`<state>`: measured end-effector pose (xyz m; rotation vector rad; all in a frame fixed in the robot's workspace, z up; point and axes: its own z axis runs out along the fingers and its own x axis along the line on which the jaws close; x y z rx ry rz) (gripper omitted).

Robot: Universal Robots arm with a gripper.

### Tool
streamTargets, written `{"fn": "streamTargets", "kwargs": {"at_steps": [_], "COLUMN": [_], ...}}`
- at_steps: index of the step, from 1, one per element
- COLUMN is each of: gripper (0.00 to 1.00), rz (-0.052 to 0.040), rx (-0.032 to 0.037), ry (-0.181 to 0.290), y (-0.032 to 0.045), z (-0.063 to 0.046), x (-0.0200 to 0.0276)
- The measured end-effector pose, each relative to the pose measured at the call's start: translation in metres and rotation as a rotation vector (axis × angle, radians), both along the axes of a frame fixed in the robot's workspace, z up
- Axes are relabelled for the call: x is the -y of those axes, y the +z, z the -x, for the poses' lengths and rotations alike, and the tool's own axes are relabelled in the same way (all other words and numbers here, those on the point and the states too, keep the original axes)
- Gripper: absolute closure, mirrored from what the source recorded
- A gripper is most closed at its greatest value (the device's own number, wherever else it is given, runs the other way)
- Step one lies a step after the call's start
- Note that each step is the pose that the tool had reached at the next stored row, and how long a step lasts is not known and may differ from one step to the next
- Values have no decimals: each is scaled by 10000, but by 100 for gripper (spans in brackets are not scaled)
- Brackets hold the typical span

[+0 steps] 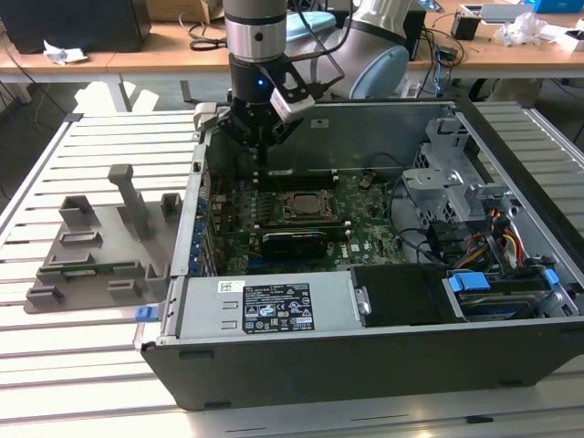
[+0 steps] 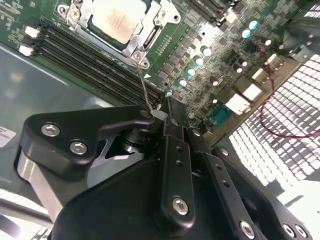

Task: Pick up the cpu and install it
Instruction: 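Install the first cpu locking lever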

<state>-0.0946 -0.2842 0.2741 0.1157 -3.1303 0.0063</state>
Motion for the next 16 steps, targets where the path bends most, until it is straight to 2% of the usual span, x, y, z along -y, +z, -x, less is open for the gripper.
{"fn": "streamTargets", "kwargs": {"at_steps": [3,5,9,16], "gripper": [89,89,89,89], "rz": [-2,0,9,15], "rx": [2,0,0,-8], "ry": [-1,-1,1,-1], "y": [-80,-103,-110,-110], "z": [0,0,-17,-153], "x": [-46,-55,-57,-57]}}
